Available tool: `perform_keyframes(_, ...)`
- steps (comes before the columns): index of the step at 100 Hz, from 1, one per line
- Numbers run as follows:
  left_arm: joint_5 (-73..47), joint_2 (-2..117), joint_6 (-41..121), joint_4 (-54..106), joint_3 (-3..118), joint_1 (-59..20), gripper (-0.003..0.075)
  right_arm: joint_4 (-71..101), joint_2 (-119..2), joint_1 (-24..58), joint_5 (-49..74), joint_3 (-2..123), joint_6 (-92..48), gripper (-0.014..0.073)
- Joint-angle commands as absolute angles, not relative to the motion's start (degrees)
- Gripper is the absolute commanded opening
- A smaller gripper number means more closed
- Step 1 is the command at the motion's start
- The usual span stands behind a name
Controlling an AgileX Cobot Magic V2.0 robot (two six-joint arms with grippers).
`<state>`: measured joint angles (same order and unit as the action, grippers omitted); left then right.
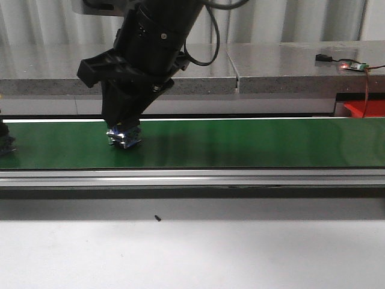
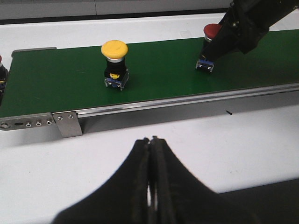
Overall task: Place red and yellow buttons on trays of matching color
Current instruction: 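Lift the red button and carry it over the red tray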
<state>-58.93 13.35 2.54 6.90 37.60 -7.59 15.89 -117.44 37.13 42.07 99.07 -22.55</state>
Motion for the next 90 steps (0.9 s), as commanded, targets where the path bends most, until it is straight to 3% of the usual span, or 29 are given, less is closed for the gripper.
perform_keyframes(1,-55.32,13.98,2.27,7.63,38.91,-7.99,-0.0019,16.96,-113.78,37.14,39.47,100.98,-23.23,0.0143)
perform_keyframes(41,-55.32,13.98,2.27,7.63,38.91,-7.99,-0.0019,17.03,-104.64,31.25,40.13,94.05,-23.18,0.0129)
perform_keyframes(90,-55.32,13.98,2.27,7.63,38.91,-7.99,-0.0019,17.07,-90.86,4.56,37.98,81.00,-23.05,0.0129)
